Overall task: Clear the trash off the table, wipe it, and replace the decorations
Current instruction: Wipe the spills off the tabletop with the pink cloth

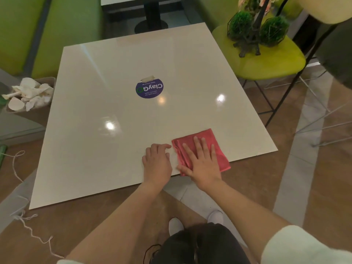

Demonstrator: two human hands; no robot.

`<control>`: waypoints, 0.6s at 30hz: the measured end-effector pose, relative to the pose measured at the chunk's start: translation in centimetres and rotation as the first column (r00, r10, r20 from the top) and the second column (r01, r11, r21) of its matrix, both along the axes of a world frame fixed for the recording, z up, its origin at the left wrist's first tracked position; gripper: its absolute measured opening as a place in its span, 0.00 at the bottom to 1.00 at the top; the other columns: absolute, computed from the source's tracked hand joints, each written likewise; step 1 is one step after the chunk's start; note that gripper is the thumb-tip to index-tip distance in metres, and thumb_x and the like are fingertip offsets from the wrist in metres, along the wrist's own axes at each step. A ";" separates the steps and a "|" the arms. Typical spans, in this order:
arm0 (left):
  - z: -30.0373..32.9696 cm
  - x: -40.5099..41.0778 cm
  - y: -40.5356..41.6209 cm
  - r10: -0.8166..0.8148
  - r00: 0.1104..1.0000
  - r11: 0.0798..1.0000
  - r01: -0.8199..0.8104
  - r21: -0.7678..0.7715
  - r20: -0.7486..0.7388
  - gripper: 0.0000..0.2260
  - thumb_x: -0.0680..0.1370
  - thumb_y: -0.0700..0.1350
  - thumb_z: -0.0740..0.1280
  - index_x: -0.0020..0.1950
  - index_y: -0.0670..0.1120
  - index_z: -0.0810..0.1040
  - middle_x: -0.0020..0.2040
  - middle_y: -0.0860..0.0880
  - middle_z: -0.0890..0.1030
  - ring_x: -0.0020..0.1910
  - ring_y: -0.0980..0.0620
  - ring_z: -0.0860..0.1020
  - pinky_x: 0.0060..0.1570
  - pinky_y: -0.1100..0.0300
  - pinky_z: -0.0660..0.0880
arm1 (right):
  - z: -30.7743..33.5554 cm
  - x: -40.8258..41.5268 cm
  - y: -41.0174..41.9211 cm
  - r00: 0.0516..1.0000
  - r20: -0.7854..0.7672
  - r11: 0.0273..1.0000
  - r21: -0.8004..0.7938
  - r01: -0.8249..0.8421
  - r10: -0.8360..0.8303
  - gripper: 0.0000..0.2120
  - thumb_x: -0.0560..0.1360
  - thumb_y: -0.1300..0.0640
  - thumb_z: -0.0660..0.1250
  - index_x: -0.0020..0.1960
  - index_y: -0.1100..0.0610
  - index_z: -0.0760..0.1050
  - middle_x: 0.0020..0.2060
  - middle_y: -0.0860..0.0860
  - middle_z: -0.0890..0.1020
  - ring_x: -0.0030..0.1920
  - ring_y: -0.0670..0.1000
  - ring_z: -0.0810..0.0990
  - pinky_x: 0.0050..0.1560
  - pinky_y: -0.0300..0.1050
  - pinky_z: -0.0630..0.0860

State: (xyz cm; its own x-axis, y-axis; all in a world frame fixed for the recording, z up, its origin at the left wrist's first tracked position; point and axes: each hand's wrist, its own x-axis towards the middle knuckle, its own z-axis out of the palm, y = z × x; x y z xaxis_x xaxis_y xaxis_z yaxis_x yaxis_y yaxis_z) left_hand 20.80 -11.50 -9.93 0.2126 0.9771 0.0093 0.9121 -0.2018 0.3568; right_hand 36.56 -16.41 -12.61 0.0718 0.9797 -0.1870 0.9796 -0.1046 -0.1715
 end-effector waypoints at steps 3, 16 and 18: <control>0.2 0.7 0.5 0.008 1.000 1.000 -0.008 -0.011 -0.023 0.11 0.79 0.42 0.62 0.61 0.48 0.76 0.57 0.46 0.75 0.57 0.43 0.72 0.51 0.50 0.68 | -0.2 -0.1 0.2 0.984 0.020 0.984 -0.005 -0.178 0.178 0.46 0.69 0.22 0.43 0.80 0.45 0.46 0.79 0.58 0.46 0.78 0.61 0.41 0.75 0.65 0.42; 0.5 5.4 -0.3 0.018 0.999 0.995 -0.023 -0.102 -0.047 0.15 0.82 0.44 0.58 0.68 0.53 0.71 0.64 0.50 0.71 0.63 0.47 0.67 0.58 0.54 0.62 | 1.0 15.9 -2.8 0.994 0.022 0.991 -0.077 -0.107 0.109 0.27 0.78 0.31 0.37 0.76 0.32 0.38 0.79 0.44 0.37 0.77 0.48 0.31 0.76 0.53 0.32; 0.5 6.8 -0.7 0.024 0.999 0.993 -0.027 -0.117 -0.026 0.15 0.82 0.45 0.58 0.68 0.53 0.70 0.64 0.51 0.71 0.64 0.48 0.67 0.59 0.54 0.62 | 0.8 14.1 -2.4 0.999 0.002 0.996 -0.071 -0.045 0.046 0.28 0.76 0.30 0.33 0.75 0.32 0.38 0.78 0.46 0.36 0.76 0.50 0.30 0.76 0.55 0.32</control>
State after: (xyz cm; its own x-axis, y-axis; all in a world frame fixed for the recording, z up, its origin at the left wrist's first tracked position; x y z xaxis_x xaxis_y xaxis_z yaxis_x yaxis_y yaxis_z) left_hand 27.64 -12.22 -9.44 0.1863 0.9763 -0.1102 0.9253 -0.1366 0.3539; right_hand 50.66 -18.80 -11.84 0.0282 0.9662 -0.2563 0.9843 -0.0716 -0.1615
